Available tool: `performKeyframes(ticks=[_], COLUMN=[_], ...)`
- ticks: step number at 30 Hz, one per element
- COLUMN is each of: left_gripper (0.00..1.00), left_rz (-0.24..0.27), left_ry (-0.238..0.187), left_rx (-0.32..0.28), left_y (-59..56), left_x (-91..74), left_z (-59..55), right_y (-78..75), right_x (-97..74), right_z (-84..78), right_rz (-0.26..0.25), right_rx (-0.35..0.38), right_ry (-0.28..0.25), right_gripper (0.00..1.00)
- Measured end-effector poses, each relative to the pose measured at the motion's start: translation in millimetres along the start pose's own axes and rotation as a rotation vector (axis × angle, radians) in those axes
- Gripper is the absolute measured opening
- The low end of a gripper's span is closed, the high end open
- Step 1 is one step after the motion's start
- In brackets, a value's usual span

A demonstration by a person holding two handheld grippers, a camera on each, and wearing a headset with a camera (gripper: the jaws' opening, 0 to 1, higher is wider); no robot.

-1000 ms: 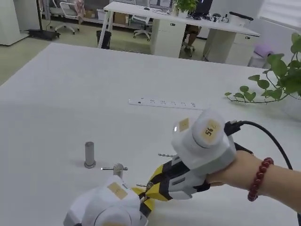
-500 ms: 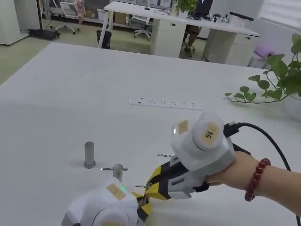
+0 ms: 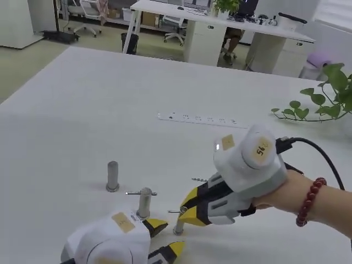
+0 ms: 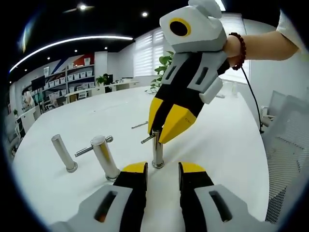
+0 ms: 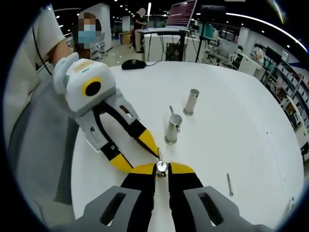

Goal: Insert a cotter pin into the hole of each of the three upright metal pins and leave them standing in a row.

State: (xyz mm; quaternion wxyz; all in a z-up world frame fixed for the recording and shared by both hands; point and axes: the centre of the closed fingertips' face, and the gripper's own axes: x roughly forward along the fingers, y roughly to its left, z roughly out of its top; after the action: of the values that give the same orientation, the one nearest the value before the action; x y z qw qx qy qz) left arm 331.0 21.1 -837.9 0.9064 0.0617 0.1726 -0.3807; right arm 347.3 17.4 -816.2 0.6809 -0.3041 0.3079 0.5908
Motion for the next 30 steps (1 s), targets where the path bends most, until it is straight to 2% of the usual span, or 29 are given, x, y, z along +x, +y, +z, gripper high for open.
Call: performKeyframes(ticks=[4,12,22,30], left_gripper=[0.30,0.37,0.46,0.53], left_rz=[-0.020,-0.041,-0.016,-0.009], left_ry=[-0.023,-0.034,-0.039,-0.031], left_rx=[0.007,0.004,-0.053,-0.046], left_y=[-2.3,-0.9,13.2,18.1], left_x=[-8.9,-25.0,-40.4,-56.5], left_z=[5.0,6.3,7.3,6.2], right_y=[-4.9,-19.5,-28.2,-32.8], right_x=[0.1,-1.4,1.3,0.1], right_z=[-0.6,1.5,-2.1,-3.9], right_rz=[0.002,-0.004,0.009,0.015], right_rx=[-0.003,-0.004,-0.008,0.006], right_ry=[-0.001,-0.010,-0.004,-0.012], right_gripper=[0.10,0.10,0.10,0.10])
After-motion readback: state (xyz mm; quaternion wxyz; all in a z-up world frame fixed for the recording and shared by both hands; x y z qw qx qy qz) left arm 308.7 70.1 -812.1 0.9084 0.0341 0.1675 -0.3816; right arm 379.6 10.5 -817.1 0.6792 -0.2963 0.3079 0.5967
